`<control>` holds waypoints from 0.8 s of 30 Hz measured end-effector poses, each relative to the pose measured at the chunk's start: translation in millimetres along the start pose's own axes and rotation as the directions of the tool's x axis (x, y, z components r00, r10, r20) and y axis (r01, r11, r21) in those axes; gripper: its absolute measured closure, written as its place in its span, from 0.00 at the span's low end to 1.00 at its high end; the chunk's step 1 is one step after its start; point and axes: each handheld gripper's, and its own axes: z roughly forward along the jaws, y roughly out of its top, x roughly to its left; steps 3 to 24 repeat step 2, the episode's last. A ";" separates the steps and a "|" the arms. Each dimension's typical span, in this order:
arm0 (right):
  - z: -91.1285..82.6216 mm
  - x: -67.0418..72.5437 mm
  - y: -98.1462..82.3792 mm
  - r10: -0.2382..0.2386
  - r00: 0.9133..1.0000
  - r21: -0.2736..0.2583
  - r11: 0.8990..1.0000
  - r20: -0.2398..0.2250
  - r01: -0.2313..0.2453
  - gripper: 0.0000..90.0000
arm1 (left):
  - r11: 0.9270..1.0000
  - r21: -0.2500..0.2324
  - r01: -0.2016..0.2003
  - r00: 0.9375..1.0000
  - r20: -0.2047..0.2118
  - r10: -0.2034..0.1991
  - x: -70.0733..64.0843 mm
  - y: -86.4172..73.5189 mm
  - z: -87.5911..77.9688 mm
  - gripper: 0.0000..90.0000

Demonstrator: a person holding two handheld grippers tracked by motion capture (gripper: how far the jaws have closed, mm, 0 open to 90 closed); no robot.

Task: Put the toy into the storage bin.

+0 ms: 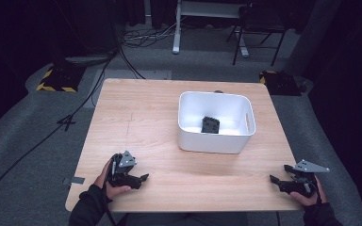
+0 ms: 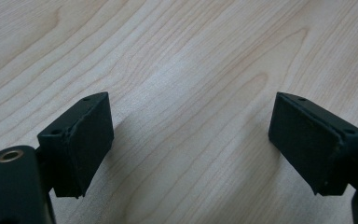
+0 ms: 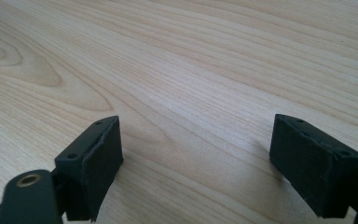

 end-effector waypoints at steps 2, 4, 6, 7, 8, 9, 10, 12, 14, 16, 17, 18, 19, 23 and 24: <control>0.0 0.1 0.0 0.001 1.000 0.000 1.000 0.000 -0.001 0.19 | 1.000 0.004 0.001 1.000 0.003 -0.001 0.0 0.0 0.0 0.16; 0.0 0.1 0.0 0.001 1.000 0.000 1.000 0.000 -0.001 0.19 | 1.000 0.004 0.001 1.000 0.003 -0.001 0.0 0.0 0.0 0.16; 0.0 0.1 0.0 0.001 1.000 0.000 1.000 0.000 -0.001 0.19 | 1.000 0.004 0.001 1.000 0.003 -0.001 0.0 0.0 0.0 0.16; 0.0 0.1 0.0 0.001 1.000 0.000 1.000 0.000 -0.001 0.19 | 1.000 0.004 0.001 1.000 0.003 -0.001 0.0 0.0 0.0 0.16; 0.0 0.1 0.0 0.001 1.000 0.000 1.000 0.000 -0.001 0.19 | 1.000 0.004 0.001 1.000 0.003 -0.001 0.0 0.0 0.0 0.16; 0.0 0.1 0.0 0.001 1.000 0.000 1.000 0.000 -0.001 0.19 | 1.000 0.004 0.001 1.000 0.003 -0.001 0.0 0.0 0.0 0.16; 0.0 0.1 0.0 0.001 1.000 0.000 1.000 0.000 -0.001 0.19 | 1.000 0.004 0.001 1.000 0.003 -0.001 0.0 0.0 0.0 0.16; 0.0 0.1 0.0 0.001 1.000 0.000 1.000 0.000 -0.001 0.19 | 1.000 0.004 0.001 1.000 0.003 -0.001 0.0 0.0 0.0 0.16; 0.0 0.1 0.0 0.001 1.000 0.000 1.000 0.000 -0.001 0.19 | 1.000 0.004 0.001 1.000 0.003 -0.001 0.0 0.0 0.0 0.16; 0.0 0.1 0.0 0.001 1.000 0.000 1.000 0.000 -0.001 0.19 | 1.000 0.004 0.001 1.000 0.003 -0.001 0.0 0.0 0.0 0.16; 0.0 0.1 0.0 0.001 1.000 0.000 1.000 0.000 -0.001 0.19 | 1.000 0.004 0.001 1.000 0.003 -0.001 0.0 0.0 0.0 0.16; 0.0 0.1 0.0 0.001 1.000 0.000 1.000 0.000 -0.001 0.19 | 1.000 0.004 0.001 1.000 0.003 -0.001 0.0 0.0 0.0 0.16; 0.0 0.1 0.0 0.001 1.000 0.000 1.000 0.000 -0.001 0.19 | 1.000 0.004 0.001 1.000 0.003 -0.001 0.0 0.0 0.0 0.16; 0.0 0.1 0.0 0.001 1.000 0.000 1.000 0.000 -0.001 0.19 | 1.000 0.004 0.001 1.000 0.003 -0.001 0.0 0.0 0.0 0.16; 0.0 0.1 0.0 0.001 1.000 0.000 1.000 0.000 -0.001 0.19 | 1.000 0.004 0.001 1.000 0.003 -0.001 0.0 0.0 0.0 0.16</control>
